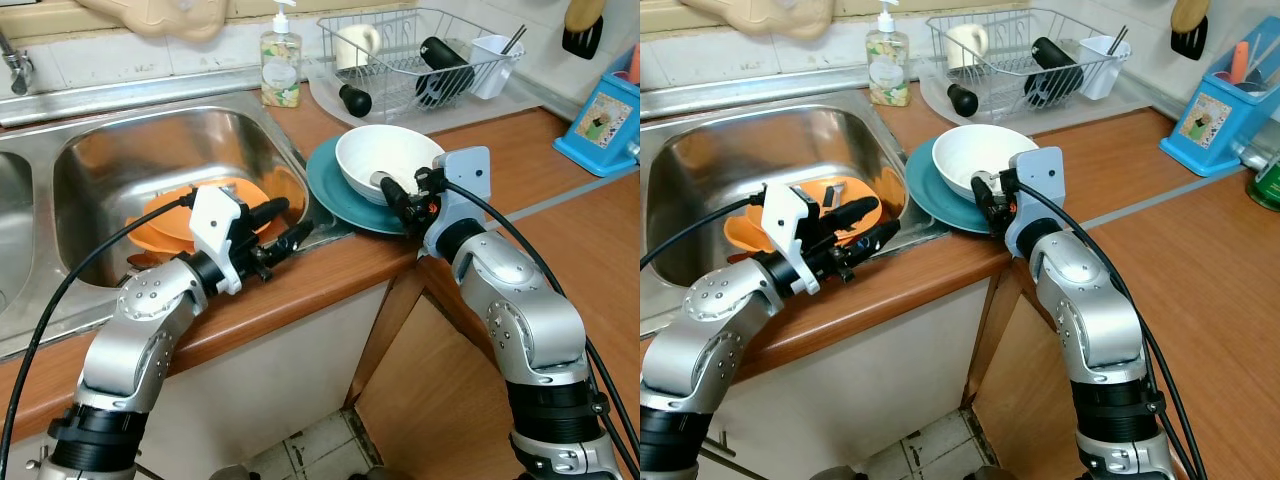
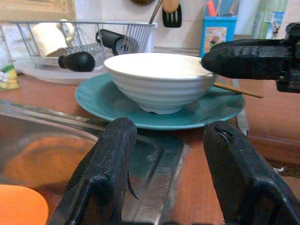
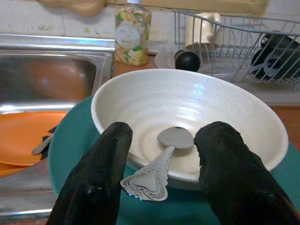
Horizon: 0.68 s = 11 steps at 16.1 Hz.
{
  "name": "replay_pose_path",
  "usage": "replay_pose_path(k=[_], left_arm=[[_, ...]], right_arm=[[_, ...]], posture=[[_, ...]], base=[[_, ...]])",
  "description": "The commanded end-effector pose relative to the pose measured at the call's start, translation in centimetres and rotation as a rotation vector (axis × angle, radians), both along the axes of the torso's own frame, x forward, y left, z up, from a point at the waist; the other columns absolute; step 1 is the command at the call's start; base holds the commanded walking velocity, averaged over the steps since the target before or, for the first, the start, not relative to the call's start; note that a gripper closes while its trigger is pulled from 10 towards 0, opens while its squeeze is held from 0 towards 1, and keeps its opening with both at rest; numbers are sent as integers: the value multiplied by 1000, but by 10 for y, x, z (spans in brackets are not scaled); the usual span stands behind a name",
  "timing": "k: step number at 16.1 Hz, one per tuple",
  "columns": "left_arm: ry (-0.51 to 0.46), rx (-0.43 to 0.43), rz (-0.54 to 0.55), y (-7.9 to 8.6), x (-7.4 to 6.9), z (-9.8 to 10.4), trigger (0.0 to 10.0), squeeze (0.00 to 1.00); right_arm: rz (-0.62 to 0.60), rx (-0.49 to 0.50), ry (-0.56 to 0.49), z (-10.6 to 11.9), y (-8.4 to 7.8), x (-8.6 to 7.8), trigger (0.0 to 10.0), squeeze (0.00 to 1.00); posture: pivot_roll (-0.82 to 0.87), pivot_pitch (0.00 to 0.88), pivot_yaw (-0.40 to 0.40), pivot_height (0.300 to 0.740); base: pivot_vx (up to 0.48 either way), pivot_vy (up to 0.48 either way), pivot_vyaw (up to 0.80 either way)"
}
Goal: Kitchen organization
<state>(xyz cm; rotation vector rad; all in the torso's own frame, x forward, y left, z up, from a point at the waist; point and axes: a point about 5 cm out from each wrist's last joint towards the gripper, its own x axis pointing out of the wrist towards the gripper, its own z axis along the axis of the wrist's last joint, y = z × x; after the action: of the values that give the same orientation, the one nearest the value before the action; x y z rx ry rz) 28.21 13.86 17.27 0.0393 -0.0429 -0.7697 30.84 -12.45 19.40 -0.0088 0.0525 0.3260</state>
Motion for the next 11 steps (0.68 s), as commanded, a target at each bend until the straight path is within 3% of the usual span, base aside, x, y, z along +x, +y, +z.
replay_pose_path(k=[1, 11], left_arm=[[1, 6, -17, -5, -4, 3, 10000, 0], [1, 46, -11, -8, -5, 5, 10000, 0]], right_arm=[[-35, 5, 37, -6, -7, 1, 0, 0], [-63, -1, 37, -5, -16, 3, 0, 0]], posture=[[-131, 0, -53, 740], [-132, 0, -46, 740]], base=[[0, 0, 0], [0, 0, 0]])
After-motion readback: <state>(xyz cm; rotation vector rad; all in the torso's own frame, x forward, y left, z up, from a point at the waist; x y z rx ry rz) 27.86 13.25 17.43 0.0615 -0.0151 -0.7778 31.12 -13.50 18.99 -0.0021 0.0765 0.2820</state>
